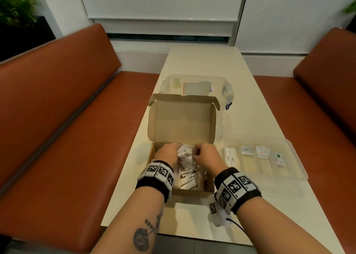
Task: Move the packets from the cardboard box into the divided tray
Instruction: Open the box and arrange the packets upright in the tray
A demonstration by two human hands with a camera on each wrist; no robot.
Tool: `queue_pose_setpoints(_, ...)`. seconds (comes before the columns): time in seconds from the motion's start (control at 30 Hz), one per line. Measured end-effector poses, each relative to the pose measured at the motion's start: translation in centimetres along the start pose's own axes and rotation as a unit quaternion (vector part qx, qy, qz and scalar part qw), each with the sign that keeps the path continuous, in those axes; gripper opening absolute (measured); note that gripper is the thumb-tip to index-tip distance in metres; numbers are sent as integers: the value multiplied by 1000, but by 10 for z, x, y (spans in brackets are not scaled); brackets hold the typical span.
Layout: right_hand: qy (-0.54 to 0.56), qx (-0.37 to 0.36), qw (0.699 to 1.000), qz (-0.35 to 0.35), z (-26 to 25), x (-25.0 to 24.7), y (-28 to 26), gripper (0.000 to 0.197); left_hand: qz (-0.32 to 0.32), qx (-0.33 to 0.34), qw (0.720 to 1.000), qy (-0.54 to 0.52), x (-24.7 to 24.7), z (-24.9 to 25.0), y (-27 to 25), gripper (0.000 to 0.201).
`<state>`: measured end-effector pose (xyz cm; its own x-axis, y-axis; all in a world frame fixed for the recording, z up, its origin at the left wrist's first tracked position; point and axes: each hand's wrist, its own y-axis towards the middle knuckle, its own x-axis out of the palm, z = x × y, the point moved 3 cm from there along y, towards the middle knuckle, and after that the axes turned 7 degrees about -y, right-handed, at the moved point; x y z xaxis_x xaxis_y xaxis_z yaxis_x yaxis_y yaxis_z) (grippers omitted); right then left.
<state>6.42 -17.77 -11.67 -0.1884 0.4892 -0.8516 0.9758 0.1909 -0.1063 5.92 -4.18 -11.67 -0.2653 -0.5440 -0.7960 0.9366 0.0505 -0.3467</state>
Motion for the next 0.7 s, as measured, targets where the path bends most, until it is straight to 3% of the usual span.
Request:
queue_pose_setpoints(0.13, 45, -15, 997, 57, 0, -12, 2, 11, 5, 16, 1000, 24, -20, 10, 0, 21)
queue_pose_setpoints(0.27, 143, -15, 983, 115, 0, -24, 1, 9, 3, 56, 998, -37, -39, 12, -1, 15)
queue_pose_setpoints(0.4, 246, -30, 967, 67, -4, -28, 2, 26, -19, 71, 994, -76, -44, 10, -3, 12)
queue_pose_setpoints(0.5, 270, -22, 962, 26, -6, -28, 3, 28, -32, 79, 991, -100, -40, 10, -3, 14)
queue_pose_setpoints(0.7, 283, -20, 958, 44, -7, -37, 6, 23, -29, 93, 981, -167, -38, 14, -4, 17)
